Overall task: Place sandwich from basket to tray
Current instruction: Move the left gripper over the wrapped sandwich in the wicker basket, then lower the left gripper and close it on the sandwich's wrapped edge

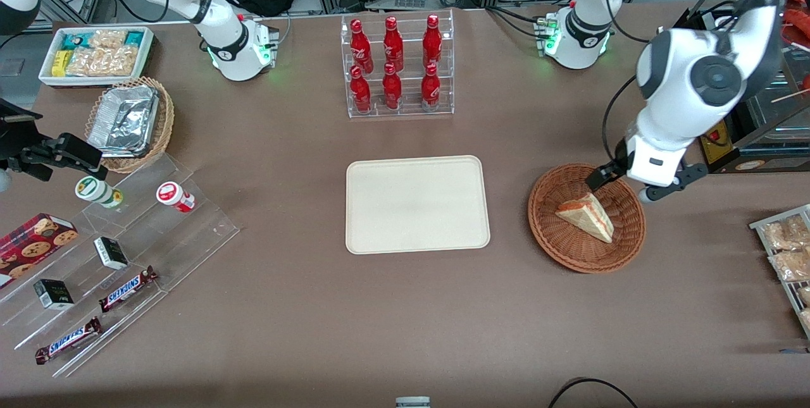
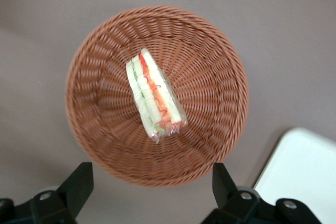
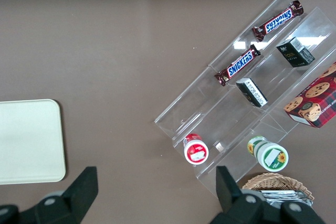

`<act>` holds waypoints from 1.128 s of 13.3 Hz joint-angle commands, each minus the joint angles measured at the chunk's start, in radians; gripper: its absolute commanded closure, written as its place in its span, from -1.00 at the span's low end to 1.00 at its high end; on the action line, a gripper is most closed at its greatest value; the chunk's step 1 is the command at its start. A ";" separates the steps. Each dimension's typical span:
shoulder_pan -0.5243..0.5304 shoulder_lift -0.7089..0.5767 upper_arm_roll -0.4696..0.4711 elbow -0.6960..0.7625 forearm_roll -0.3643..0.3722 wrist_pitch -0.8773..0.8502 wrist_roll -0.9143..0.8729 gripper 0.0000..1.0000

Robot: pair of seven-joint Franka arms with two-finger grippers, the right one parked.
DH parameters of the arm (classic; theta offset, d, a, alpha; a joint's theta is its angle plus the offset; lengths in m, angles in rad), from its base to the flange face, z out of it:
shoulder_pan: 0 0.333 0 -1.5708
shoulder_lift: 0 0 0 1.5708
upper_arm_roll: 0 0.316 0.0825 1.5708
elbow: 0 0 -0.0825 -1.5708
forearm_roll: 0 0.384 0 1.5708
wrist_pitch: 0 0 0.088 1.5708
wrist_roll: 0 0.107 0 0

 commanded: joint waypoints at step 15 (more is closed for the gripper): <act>0.013 0.244 0.007 -0.058 0.007 0.329 -0.333 -1.00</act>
